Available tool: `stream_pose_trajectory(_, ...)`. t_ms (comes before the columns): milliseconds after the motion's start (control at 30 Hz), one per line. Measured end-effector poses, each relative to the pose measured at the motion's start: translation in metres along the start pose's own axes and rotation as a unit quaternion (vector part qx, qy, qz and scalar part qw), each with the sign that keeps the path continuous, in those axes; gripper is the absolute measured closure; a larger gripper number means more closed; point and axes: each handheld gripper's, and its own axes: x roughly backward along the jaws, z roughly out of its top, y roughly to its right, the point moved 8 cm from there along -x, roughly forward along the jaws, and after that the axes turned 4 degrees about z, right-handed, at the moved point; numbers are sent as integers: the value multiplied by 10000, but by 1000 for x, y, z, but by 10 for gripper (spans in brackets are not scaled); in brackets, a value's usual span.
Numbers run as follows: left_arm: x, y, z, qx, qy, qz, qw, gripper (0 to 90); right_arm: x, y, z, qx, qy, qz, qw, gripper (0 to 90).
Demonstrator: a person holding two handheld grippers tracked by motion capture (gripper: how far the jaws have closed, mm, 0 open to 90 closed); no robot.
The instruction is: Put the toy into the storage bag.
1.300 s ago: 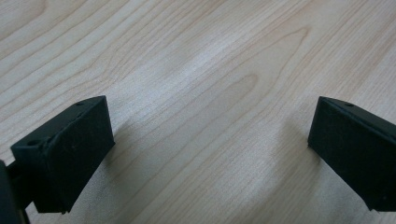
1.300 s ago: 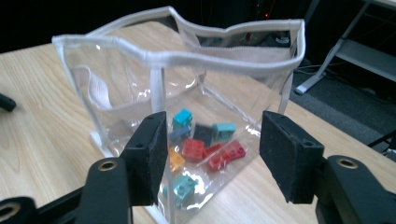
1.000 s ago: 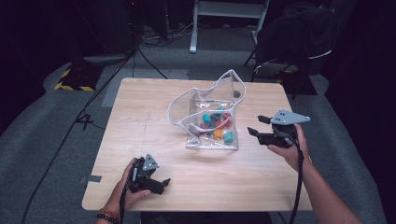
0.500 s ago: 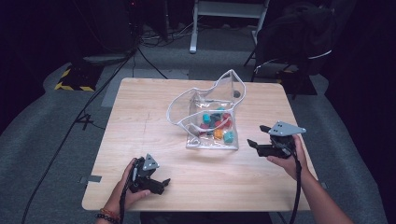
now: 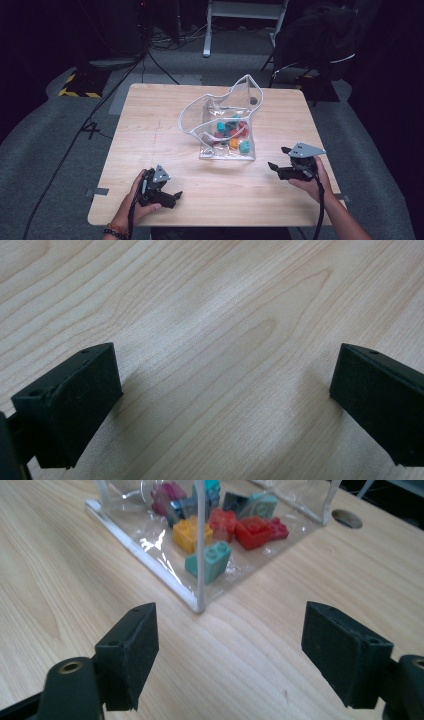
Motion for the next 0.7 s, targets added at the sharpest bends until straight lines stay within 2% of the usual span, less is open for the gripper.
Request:
stream_pose_trajectory(267, 0, 0, 0, 2, 1, -2, 10000, 3, -5, -1, -33, -116, -230, 141, 9996, 235)
stream_pose_trajectory(367, 0, 0, 0, 3, 1, -2, 10000, 3, -7, 0, -44, -110, -369, 97, 9992, 227)
stream_pose_trajectory(600, 0, 0, 0, 1, 0, -1, 10000, 3, -2, 3, -65, -278, -387, 109, 9988, 227)
stream_pose_trajectory(700, 0, 0, 0, 2, 1, -1, 10000, 3, 0, 2, -76, -360, -479, 188, 9980, 227)
